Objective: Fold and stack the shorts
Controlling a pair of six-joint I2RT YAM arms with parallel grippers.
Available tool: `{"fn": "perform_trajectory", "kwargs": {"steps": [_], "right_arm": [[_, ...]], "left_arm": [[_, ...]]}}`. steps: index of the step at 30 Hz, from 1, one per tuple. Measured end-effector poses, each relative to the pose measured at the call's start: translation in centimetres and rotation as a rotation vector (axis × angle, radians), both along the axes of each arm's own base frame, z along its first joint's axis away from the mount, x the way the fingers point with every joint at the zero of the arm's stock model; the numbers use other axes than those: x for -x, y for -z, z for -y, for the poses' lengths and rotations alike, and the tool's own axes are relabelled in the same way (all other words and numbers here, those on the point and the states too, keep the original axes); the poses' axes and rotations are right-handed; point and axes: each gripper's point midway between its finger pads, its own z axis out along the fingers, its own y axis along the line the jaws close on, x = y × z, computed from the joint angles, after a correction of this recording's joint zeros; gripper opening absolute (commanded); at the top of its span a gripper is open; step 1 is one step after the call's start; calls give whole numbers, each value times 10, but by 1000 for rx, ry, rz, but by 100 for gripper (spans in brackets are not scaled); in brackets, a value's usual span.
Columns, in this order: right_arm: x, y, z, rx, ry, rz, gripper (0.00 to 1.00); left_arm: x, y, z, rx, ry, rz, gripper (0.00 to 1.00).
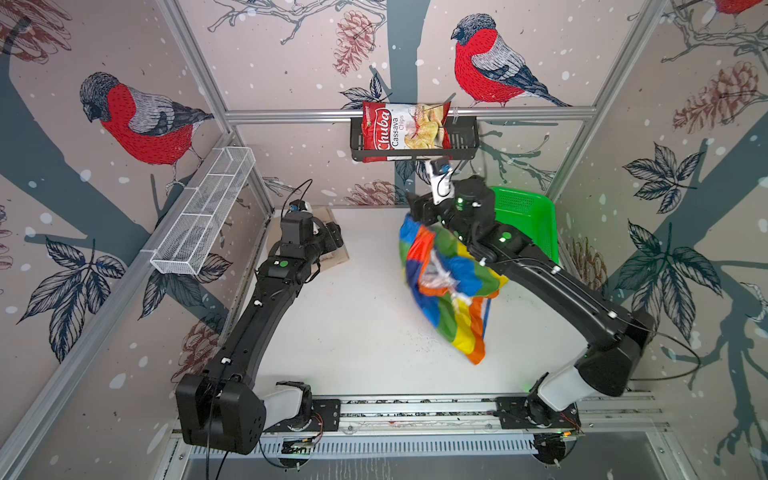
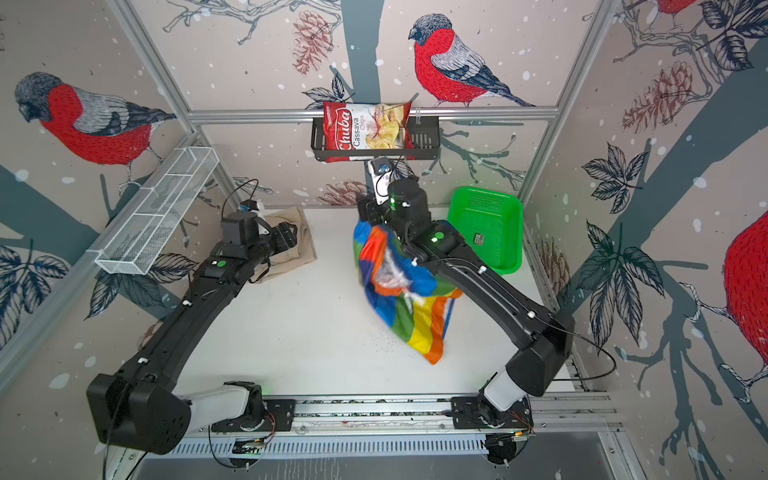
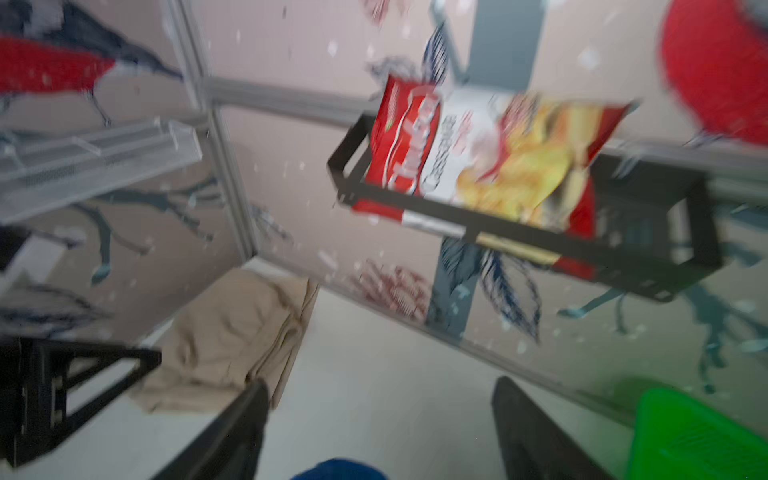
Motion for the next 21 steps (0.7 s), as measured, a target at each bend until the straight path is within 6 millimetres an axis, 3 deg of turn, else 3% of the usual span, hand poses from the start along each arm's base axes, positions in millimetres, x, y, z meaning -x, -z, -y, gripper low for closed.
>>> {"fn": "perform_trajectory", "kwargs": {"steps": [2,4,6,9,10,13,14,17,19,21], "right_arm": [[5,30,-7,22,-39,-84,92],[12,39,-4,19,-50,-113,93],[20,42,13,6,-32,-127,96],[26,43,63,-48,69,-128,100],[25,47,86,-78,122,-137,99],[17,68,167,-167,332,-186,99],[15,82,200,-201,423,-216,99],[19,126,279,-285,641,-315,100],[27,152,309,-330,722,-386,99],[33,167,321,-358,747,-434,99]], "left_arm": [[-1,0,-10,1,-26,0,76],[-2,0,-17,2,-42,0,78],[-2,0,-16,9,-33,0,79],[-3,2,1,31,31,-1,81],[-2,3,14,24,62,-6,82],[12,5,83,-5,240,-15,84],[24,9,111,-5,323,-23,84],[56,35,167,-6,497,-71,85],[79,63,196,-29,587,-137,85],[102,85,225,-56,677,-191,84]]}}
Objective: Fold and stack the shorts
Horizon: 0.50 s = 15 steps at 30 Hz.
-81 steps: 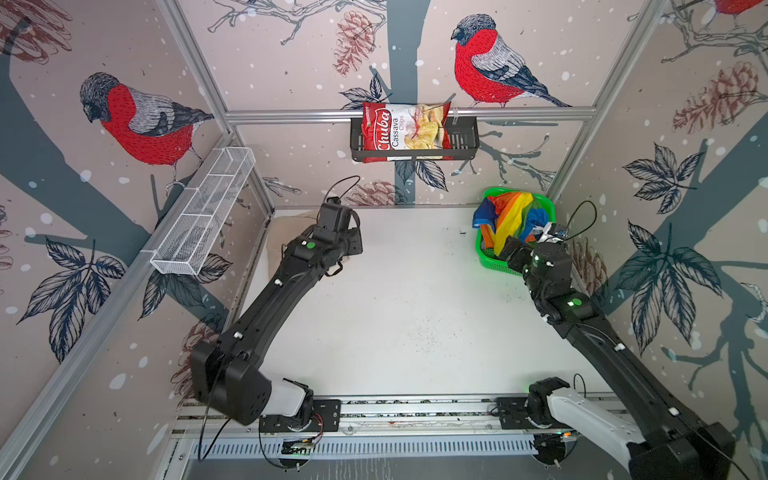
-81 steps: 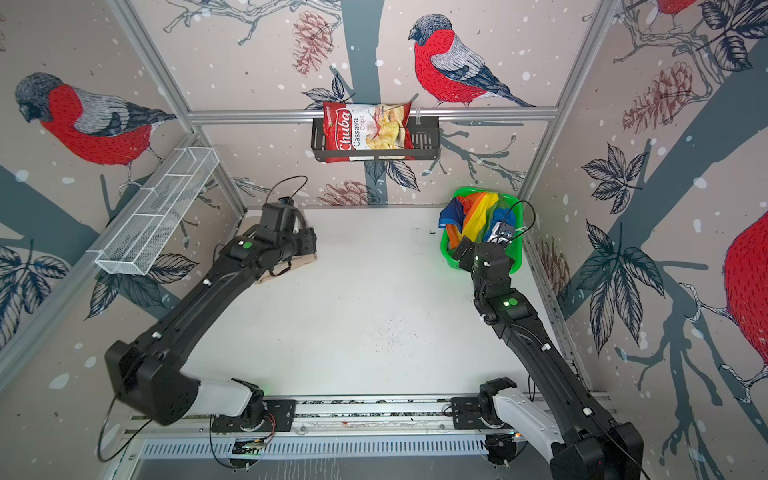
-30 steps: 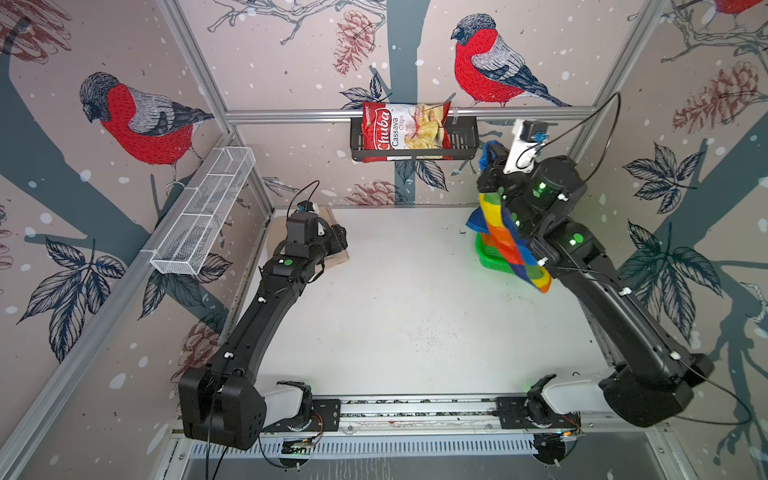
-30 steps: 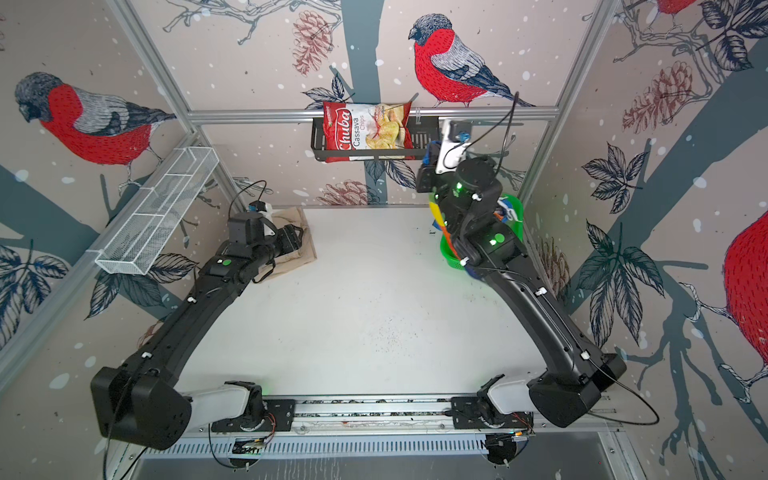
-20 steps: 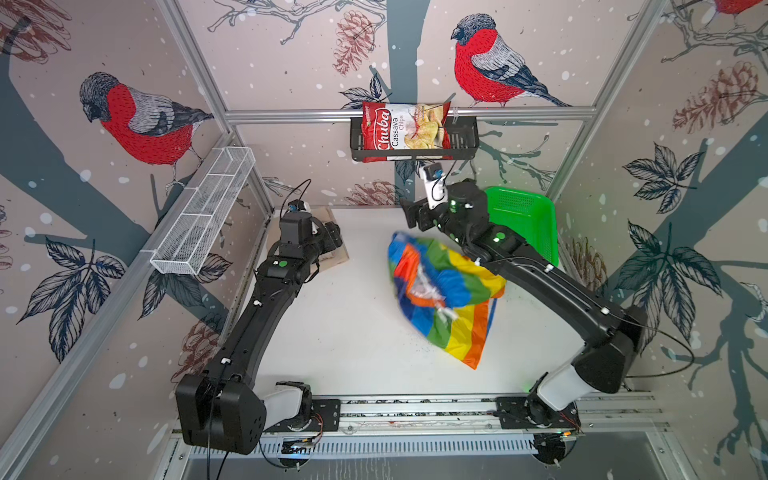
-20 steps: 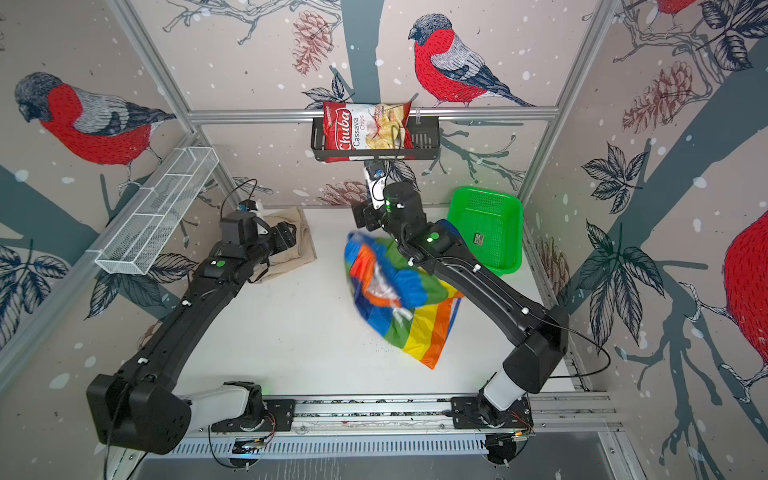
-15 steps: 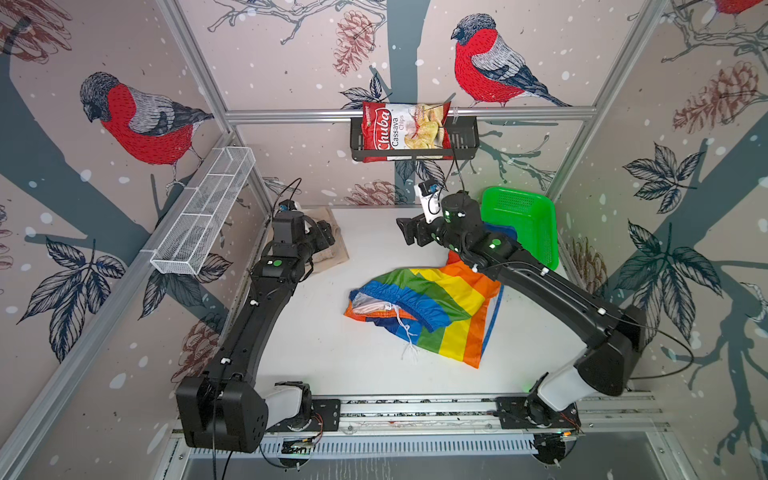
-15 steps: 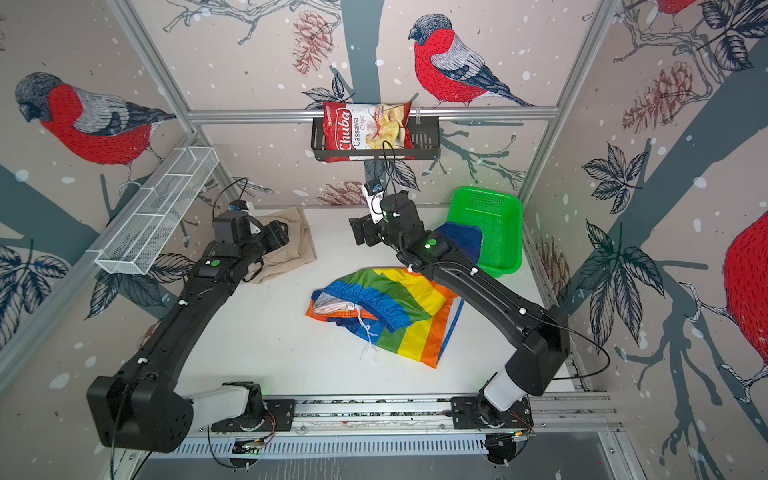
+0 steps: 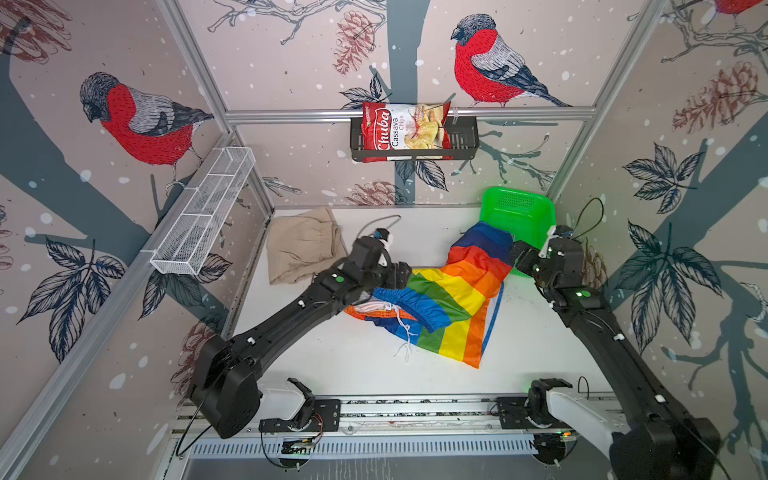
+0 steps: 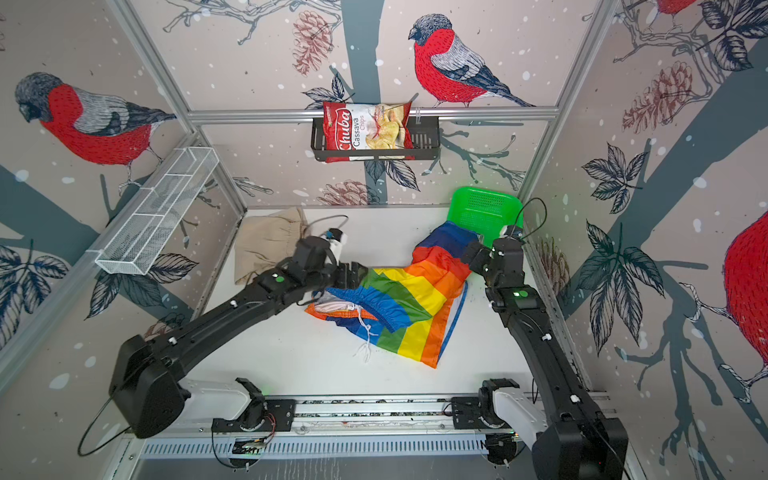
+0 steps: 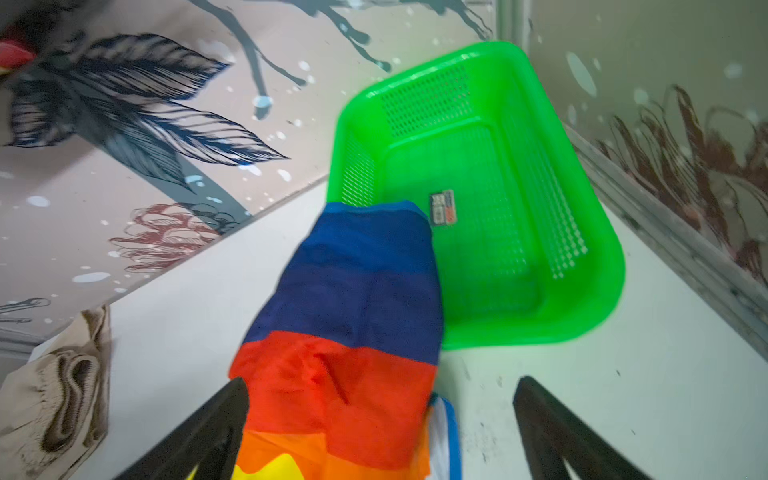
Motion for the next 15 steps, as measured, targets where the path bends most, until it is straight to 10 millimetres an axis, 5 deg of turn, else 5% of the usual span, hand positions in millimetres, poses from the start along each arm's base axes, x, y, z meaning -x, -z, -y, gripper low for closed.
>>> {"fn": "perform_trajectory", "kwargs": {"steps": [6,15], "right_arm": [[1,6,-3,-74,-34,-11,99],[4,34,-10,-124,-85,-70,99]], "left_arm": [[53,68,59,-151,195,-124,79],[88,134,81,-347,277,-224,83]]}}
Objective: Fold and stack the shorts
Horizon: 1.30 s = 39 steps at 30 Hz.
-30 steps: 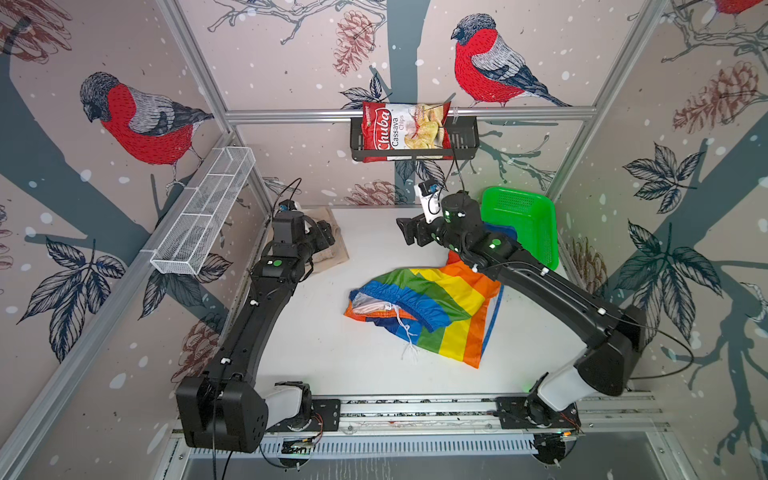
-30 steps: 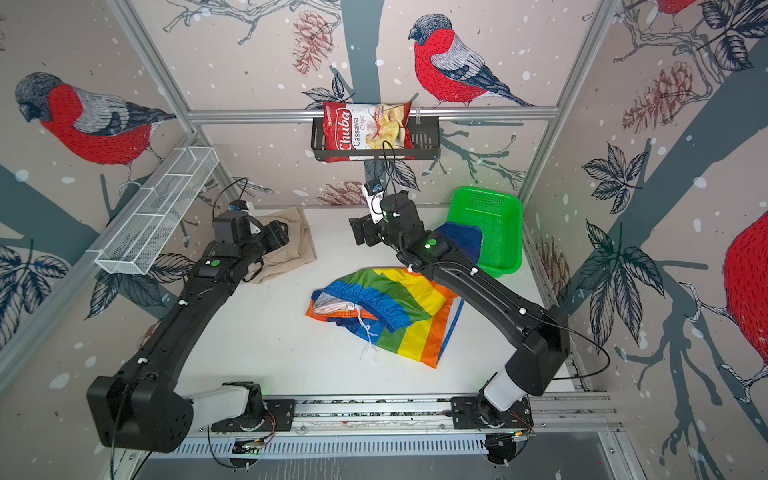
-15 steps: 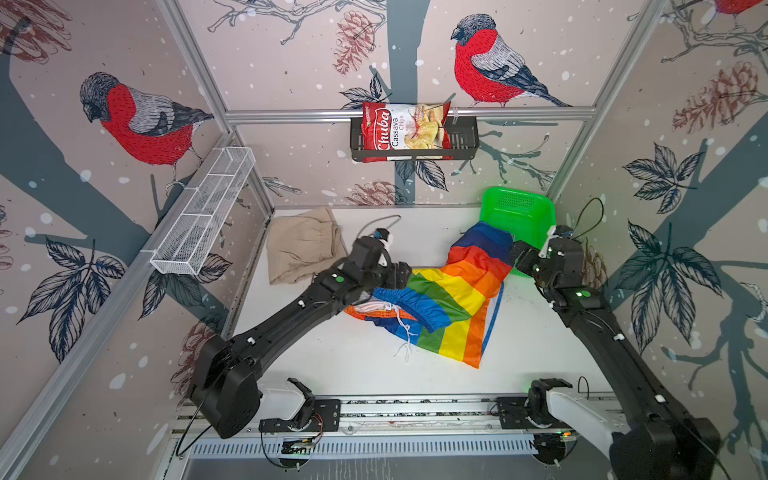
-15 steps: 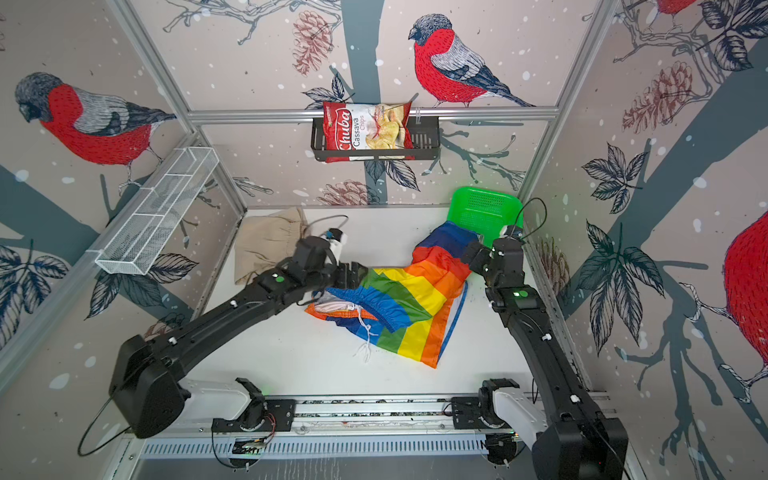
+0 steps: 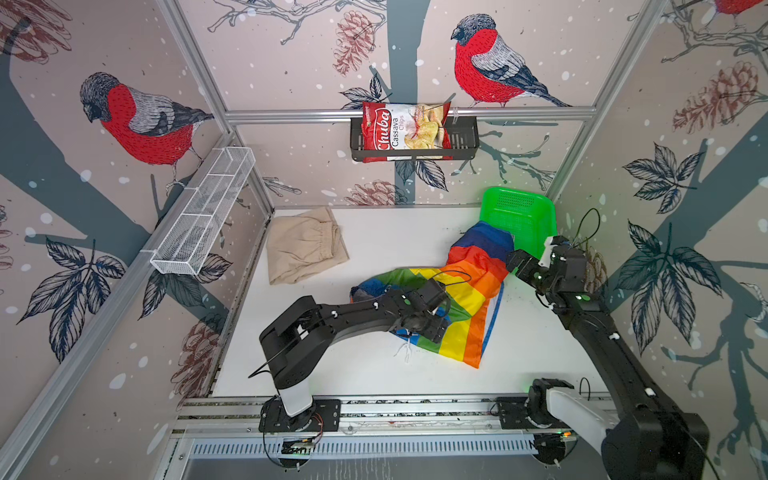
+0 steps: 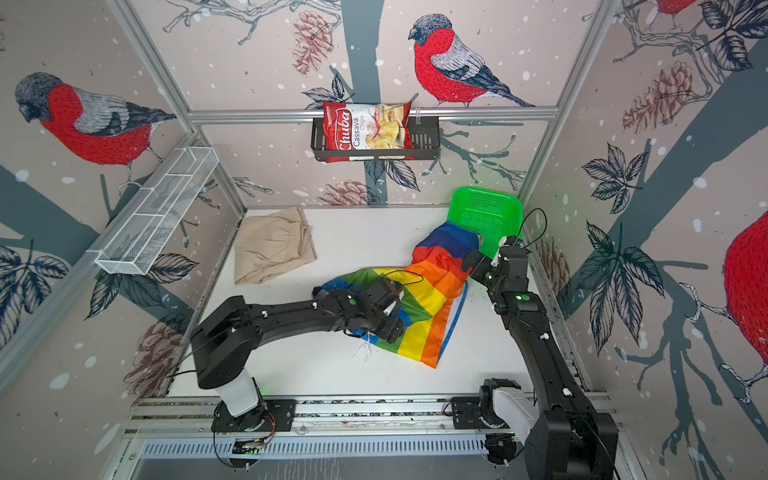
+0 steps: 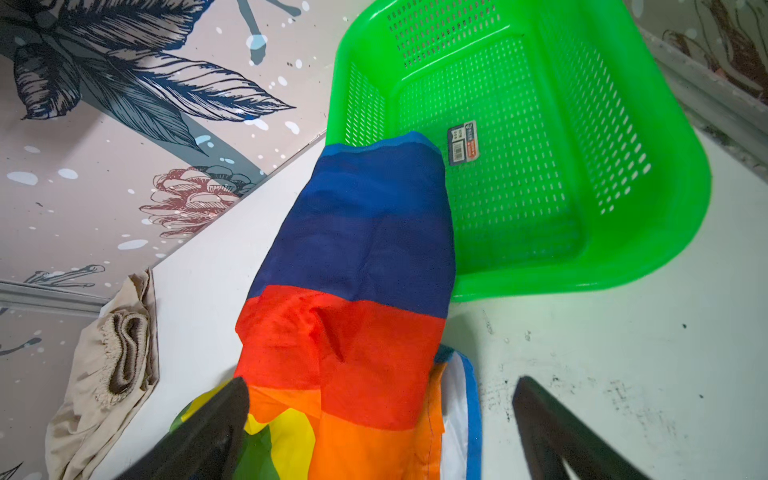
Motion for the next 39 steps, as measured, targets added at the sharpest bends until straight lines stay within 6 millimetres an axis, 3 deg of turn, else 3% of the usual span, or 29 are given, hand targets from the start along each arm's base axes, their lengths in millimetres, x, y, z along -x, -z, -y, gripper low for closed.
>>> {"fn": "perform_trajectory", "kwargs": {"steps": [5,9,11,13,17,23,30,33,39], "right_arm": [[2,11,-3,-23,-22,-30,99],[2,16,-4,-37,-38,-42,99],[3,20,-7,-46,-50,-53,99],[3,24,-8,-53,-56,-61,99],[2,24,-10,-64,-69,-59,99],[1,29,-11,-68,-72,-70,99],[1,35,-11,-71,-73,-89,99],[0,37,-14,-84,-84,-91,99],[-7,42,-26,-153,-108,-99,99]], "left_arm": [[-1,22,6,-48,-10,-28,83],[-7,32,6,-89,-31,-15,73],[-13,34,6,-107,-58,-6,58],[-19,36,5,-133,-76,18,35],[-24,37,5,-151,-93,30,2],[-31,23,-2,-190,-114,61,0],[-63,-64,-12,-111,-159,171,0],[-70,-90,-23,-68,-174,179,0],[-60,-102,-27,-20,-149,132,0]]}}
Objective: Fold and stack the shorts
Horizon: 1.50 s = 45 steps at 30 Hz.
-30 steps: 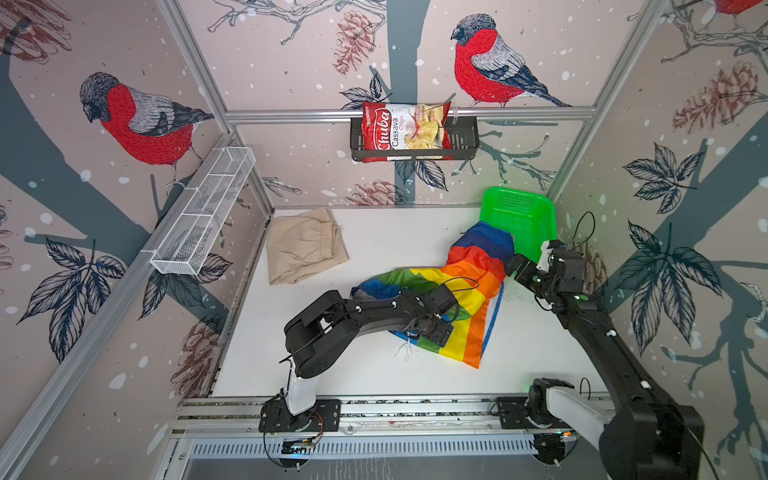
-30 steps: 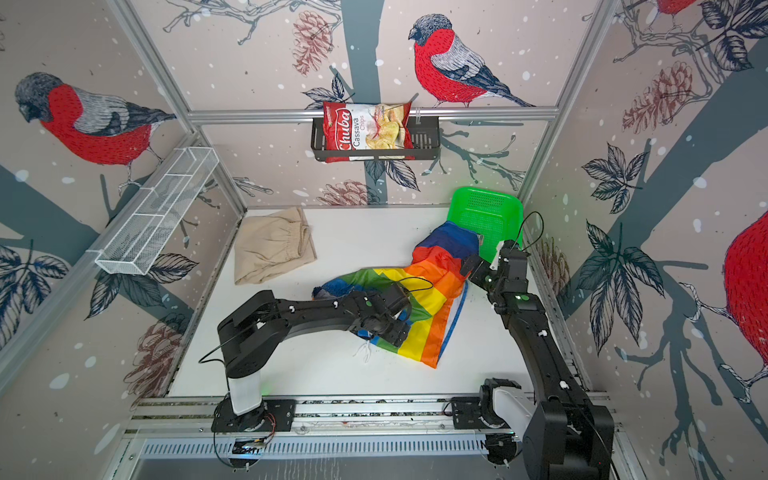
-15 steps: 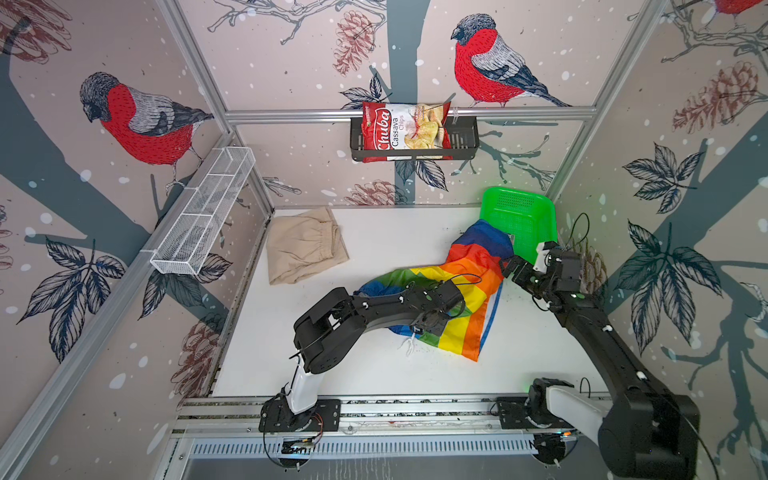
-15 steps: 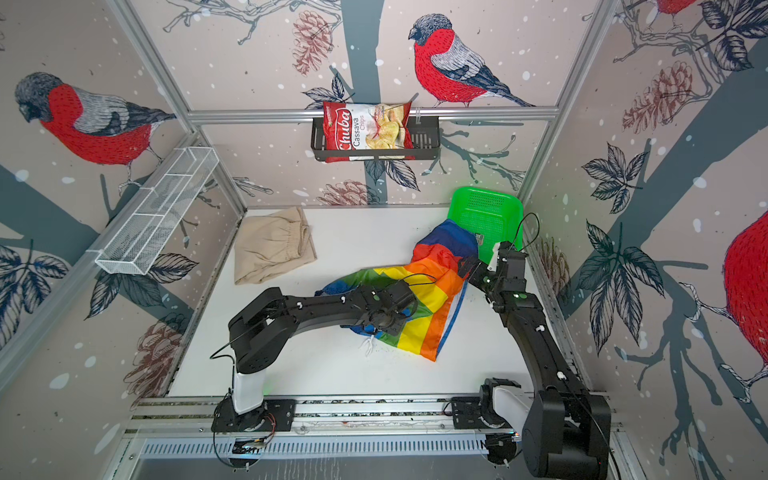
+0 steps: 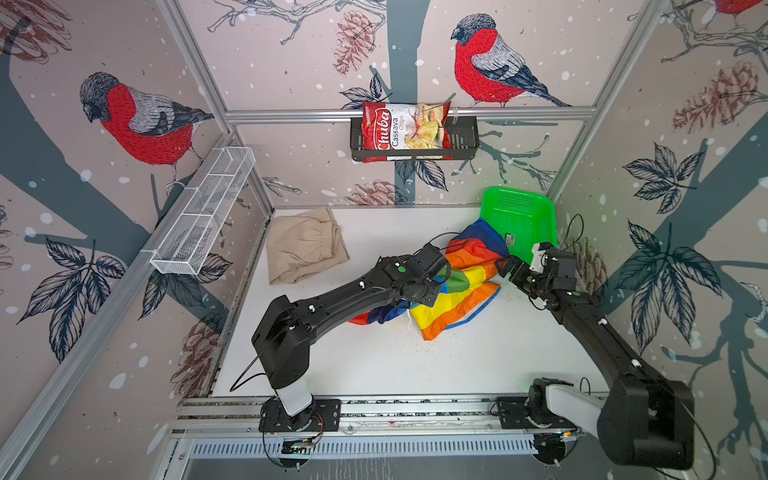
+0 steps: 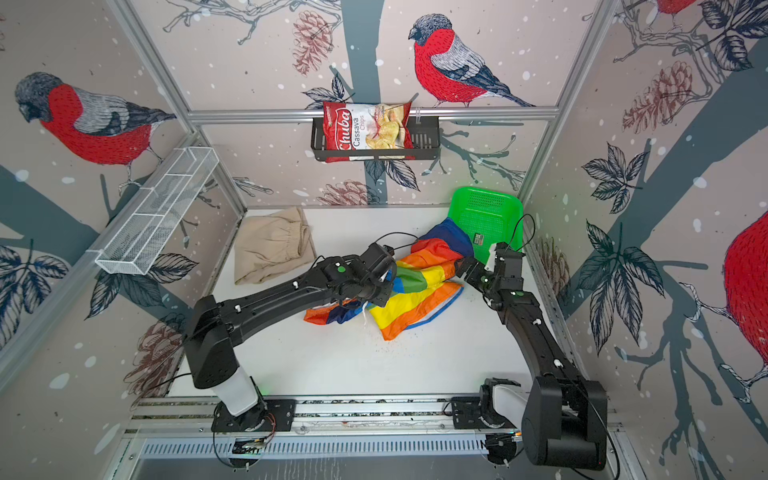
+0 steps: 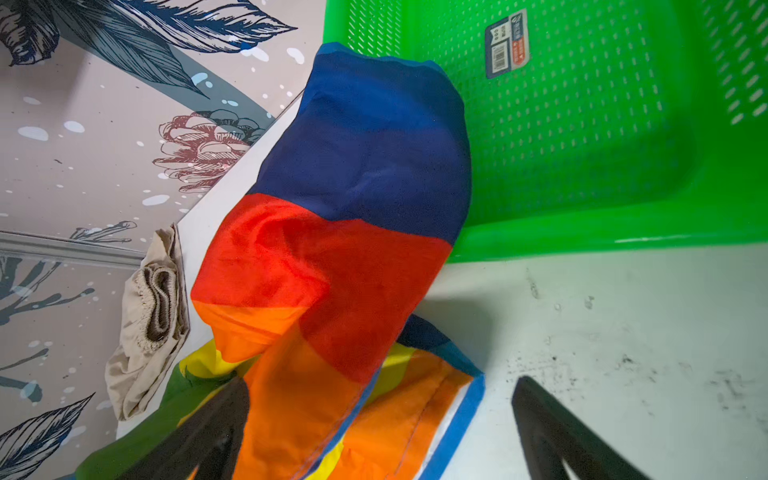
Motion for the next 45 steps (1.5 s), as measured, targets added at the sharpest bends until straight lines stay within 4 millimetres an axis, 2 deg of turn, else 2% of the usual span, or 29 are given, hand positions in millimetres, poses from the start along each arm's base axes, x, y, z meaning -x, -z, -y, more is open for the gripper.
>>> {"fn": "perform_trajectory", "kwargs": {"steps": [3,5,6,7,9,11,13,14,16,18,21,25,31,35,38,41,45], "right_arm": [[-7,4,-10,-34,-18,-14,100],[-15,1,-18,-48,-38,-8,93],[-20,-1,-23,-59,-47,-2,83],[-25,-2,-29,-65,-61,4,69],[-31,-5,-40,-92,-80,4,31],[-35,-10,-52,-97,-112,15,13],[-37,-16,-62,-109,-131,28,5],[-38,-20,-67,-114,-141,36,3],[-39,-26,-74,-117,-158,48,2],[-39,-31,-80,-118,-174,60,2],[-38,-36,-87,-120,-193,72,2],[-37,-38,-93,-121,-207,75,2],[-36,-38,-95,-122,-208,74,2],[-41,-40,-94,-122,-204,77,2],[-45,-41,-94,-122,-202,77,2],[-47,-41,-95,-127,-202,74,2],[-47,-40,-96,-139,-197,64,2]], "left_arm": [[7,5,-3,6,12,-31,0],[12,8,-6,16,17,-47,0],[14,9,-8,21,20,-55,6],[16,9,-8,34,24,-67,12],[17,10,-9,51,24,-79,15],[16,9,-10,68,16,-82,15],[16,10,-11,82,16,-92,17],[16,10,-12,89,16,-99,22],[14,9,-12,106,14,-102,39],[12,8,-12,135,14,-111,47],[9,8,-9,171,7,-128,51],[10,13,0,203,27,-148,46],[17,21,12,249,65,-207,71],[39,25,10,239,112,-225,78],[60,23,21,214,186,-186,80],[69,37,31,139,224,-144,80],[54,71,27,-22,186,-92,82]]}}
